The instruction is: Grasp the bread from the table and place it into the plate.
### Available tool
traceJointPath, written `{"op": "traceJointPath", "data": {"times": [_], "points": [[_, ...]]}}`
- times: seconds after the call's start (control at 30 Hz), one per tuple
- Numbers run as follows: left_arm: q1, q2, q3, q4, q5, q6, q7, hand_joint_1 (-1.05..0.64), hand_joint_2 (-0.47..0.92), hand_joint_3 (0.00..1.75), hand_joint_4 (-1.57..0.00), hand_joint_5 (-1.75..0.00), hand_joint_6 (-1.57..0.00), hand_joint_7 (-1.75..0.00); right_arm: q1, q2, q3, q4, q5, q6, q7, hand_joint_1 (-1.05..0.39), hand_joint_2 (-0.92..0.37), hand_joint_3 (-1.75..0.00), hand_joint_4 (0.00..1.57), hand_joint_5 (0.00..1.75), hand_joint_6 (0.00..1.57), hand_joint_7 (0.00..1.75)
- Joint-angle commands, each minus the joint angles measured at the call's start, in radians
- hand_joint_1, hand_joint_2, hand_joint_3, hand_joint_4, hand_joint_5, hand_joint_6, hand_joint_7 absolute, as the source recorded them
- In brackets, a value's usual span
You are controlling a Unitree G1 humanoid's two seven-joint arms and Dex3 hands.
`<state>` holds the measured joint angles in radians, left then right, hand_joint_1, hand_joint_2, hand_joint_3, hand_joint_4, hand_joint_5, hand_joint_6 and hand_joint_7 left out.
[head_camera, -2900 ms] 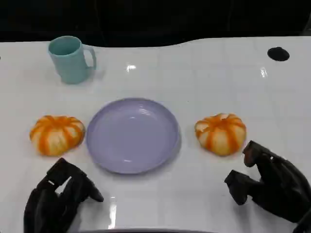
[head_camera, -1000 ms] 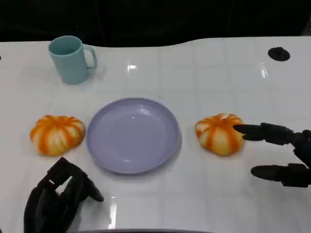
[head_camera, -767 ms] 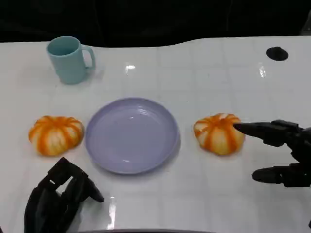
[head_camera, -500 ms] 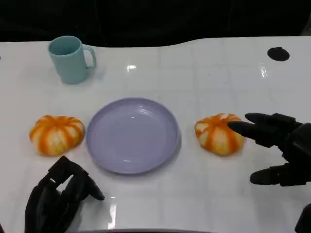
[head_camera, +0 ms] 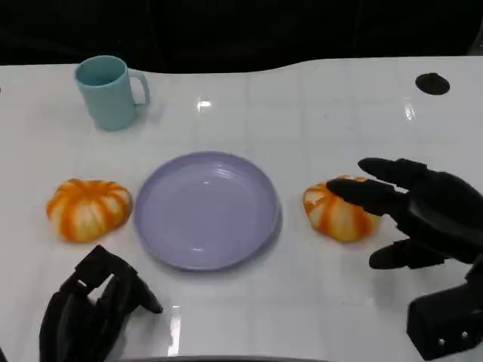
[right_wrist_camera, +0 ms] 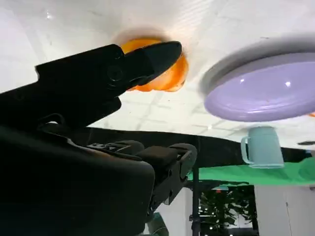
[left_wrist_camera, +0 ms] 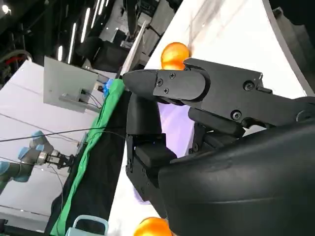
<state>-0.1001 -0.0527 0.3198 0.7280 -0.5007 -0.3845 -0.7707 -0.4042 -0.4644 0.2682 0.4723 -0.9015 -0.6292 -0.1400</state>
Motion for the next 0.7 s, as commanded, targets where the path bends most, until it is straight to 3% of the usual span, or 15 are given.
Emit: {"op": "traceJointPath", "data": {"times": [0.03, 0.3, 0.7], "points": [[0.0, 0.009, 0.002, -0.011, 0.003, -0.002, 0.011, -0.61, 0.92, 0.24, -0.65, -1.75, -0.53, -1.51, -0.064, -0.006, 0.068, 0.072, -0.04, 0.048, -0.042, -0.57, -0.82, 0.0, 0.22, 0.01, 0.27, 0.0], [0.003, 0.007, 0.003, -0.019, -0.002, 0.003, 0.01, -0.59, 0.92, 0.24, -0.66, -1.75, -0.53, -1.5, -0.179, 0.021, 0.2, 0.238, -0.099, 0.113, -0.125, -0.57, -0.82, 0.0, 0.25, 0.02, 0.29, 0.01], [0.003, 0.012, 0.004, -0.016, -0.009, 0.005, -0.002, -0.6, 0.92, 0.23, -0.66, -1.75, -0.53, -1.51, -0.303, 0.078, 0.352, 0.491, -0.119, 0.165, -0.209, -0.58, -0.82, 0.0, 0.23, 0.01, 0.27, 0.0]]}}
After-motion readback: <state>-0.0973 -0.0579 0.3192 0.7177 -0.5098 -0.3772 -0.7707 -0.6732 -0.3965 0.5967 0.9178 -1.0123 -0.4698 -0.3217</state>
